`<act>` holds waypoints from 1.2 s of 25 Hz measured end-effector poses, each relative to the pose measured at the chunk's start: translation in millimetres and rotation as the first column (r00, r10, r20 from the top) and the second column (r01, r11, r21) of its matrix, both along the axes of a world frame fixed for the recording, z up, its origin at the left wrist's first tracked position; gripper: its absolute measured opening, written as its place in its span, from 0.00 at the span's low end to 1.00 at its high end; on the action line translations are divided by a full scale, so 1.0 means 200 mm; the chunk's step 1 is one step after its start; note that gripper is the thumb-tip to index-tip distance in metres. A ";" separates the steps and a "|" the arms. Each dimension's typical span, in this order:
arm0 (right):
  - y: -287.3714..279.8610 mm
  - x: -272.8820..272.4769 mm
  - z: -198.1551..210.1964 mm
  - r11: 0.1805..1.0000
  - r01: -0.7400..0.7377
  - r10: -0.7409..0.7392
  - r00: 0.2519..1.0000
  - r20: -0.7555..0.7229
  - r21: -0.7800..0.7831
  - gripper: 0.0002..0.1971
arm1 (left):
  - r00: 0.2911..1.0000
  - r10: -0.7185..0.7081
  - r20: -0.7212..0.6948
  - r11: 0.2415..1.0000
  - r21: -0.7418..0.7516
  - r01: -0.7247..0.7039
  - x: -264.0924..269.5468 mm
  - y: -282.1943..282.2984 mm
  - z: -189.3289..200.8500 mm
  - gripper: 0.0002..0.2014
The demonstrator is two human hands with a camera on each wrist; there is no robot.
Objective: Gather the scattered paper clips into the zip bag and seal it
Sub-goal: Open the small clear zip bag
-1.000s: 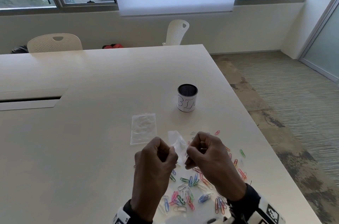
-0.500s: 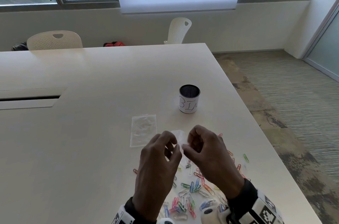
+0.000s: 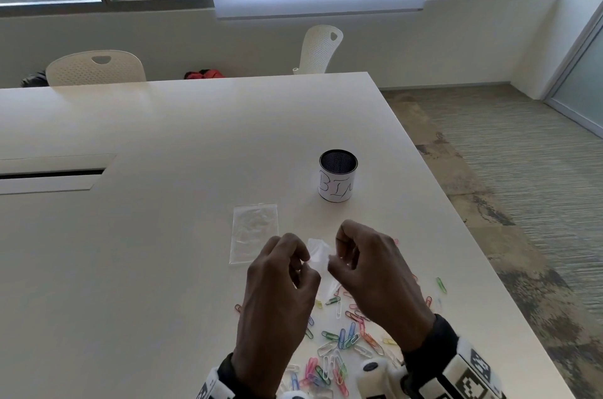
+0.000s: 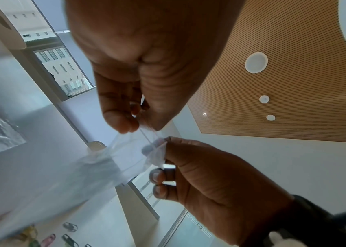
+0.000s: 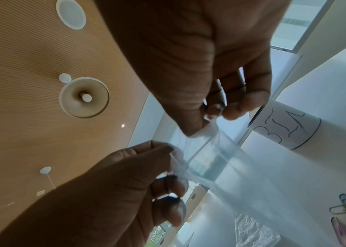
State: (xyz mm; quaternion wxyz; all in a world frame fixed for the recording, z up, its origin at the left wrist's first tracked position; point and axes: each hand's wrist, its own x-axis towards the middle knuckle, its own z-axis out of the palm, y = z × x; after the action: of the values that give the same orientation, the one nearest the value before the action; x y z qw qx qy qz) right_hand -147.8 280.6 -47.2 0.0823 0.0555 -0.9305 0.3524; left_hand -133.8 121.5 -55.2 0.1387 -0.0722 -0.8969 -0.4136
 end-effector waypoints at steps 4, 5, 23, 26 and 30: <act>0.03 0.01 0.01 0.998 0.056 -0.055 0.998 0.040 -0.026 0.15 | 0.999 0.038 0.017 0.999 0.018 -0.038 0.00 -0.02 0.03 0.15; 0.02 0.02 0.01 0.999 0.028 -0.025 0.998 0.066 -0.045 0.14 | 0.999 0.034 0.012 0.999 0.020 -0.034 0.00 -0.01 0.03 0.15; 0.05 0.00 0.02 0.991 0.032 -0.032 0.999 0.003 -0.128 0.12 | 0.996 -0.070 -0.053 0.988 0.137 0.076 0.06 -0.15 0.08 0.13; 0.07 -0.01 0.06 0.957 0.016 0.004 0.998 0.068 -0.291 0.10 | 0.974 -0.220 0.055 0.974 -0.040 0.222 0.05 -0.22 0.05 0.34; 0.05 0.02 0.13 0.856 -0.052 0.173 0.966 0.190 -0.514 0.07 | 0.940 -0.314 0.136 0.930 -0.157 0.334 0.01 -0.21 -0.01 0.62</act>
State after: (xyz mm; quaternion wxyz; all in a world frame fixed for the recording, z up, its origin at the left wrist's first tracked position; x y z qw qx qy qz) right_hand -143.1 290.1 -21.6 -0.0350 0.0456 -0.8042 0.5916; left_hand -131.0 78.9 -57.3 0.0127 -0.2090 -0.9121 -0.3526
